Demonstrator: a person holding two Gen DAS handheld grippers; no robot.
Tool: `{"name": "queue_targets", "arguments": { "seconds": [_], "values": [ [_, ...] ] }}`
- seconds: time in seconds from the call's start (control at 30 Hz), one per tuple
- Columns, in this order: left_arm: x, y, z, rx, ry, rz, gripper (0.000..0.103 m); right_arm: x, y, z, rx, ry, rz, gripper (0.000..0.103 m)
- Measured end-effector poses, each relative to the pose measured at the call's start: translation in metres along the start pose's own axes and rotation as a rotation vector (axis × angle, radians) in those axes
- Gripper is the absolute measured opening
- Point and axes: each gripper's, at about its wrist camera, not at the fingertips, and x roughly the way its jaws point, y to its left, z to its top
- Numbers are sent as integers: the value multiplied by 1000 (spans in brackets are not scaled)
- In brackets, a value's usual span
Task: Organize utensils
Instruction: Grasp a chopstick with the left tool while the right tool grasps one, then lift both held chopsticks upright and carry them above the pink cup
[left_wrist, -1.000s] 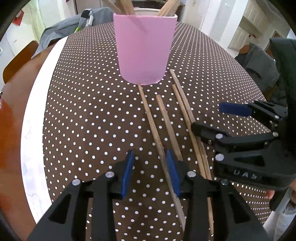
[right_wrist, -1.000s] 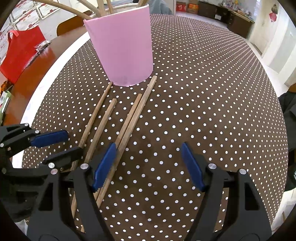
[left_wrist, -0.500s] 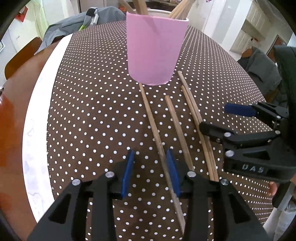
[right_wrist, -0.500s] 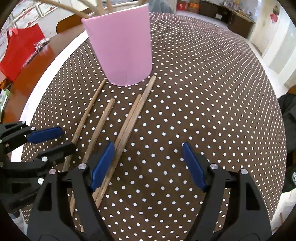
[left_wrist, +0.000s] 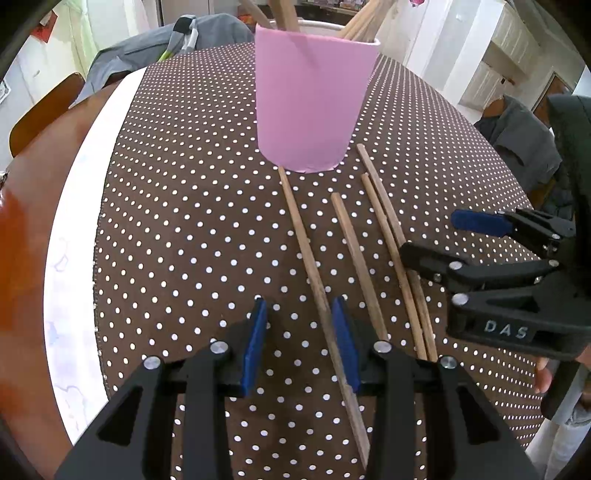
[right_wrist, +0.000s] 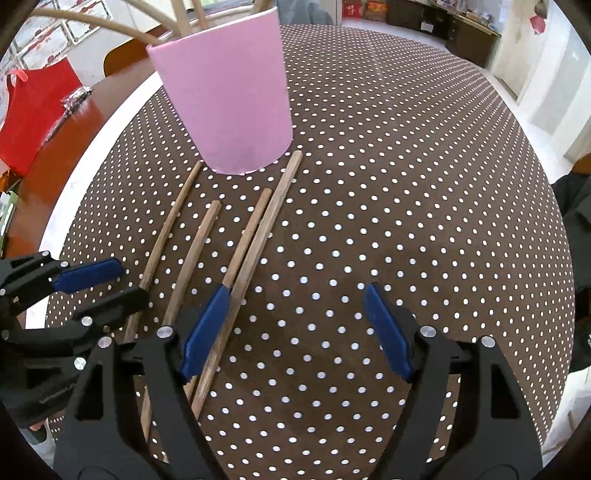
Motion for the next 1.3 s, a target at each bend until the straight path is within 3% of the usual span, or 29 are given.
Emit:
{"name": "queue_targets", "arguments": {
  "seconds": [0.13, 0.3, 0.37, 0.43, 0.47, 0.57, 0.63, 0.97, 1.17, 1.3],
  "values": [
    [0, 1, -1, -1, 0, -2, 38, 8, 27, -4, -48, 10, -59, 75],
    [0, 2, 0, -4, 7, 0, 38, 12, 35, -4, -51, 32, -52, 75],
    [1, 0, 2, 0, 10, 9, 36, 8, 30, -4, -64, 37, -42, 66],
    [2, -2, 3, 8, 14, 14, 36, 3, 20, -2, -75, 41, -31, 35],
    [2, -2, 4, 8, 15, 14, 34, 1, 10, 1, -78, 47, -28, 32],
    [2, -2, 4, 0, 25, 6, 8, -3, -6, 7, -57, 68, 8, 19],
    [2, -2, 3, -5, 22, 2, 7, -4, -19, 7, -24, 75, 51, 11],
    [-13, -15, -5, 4, -14, -86, 5, -23, -62, -12, 56, 6, 210, 6],
    [-42, -29, -11, 35, -106, -101, 5, -51, -77, -27, 68, -98, 258, 6],
    [-68, -37, -13, 58, -226, -133, 5, -74, -88, -39, 82, -182, 303, 6]
  ]
}}
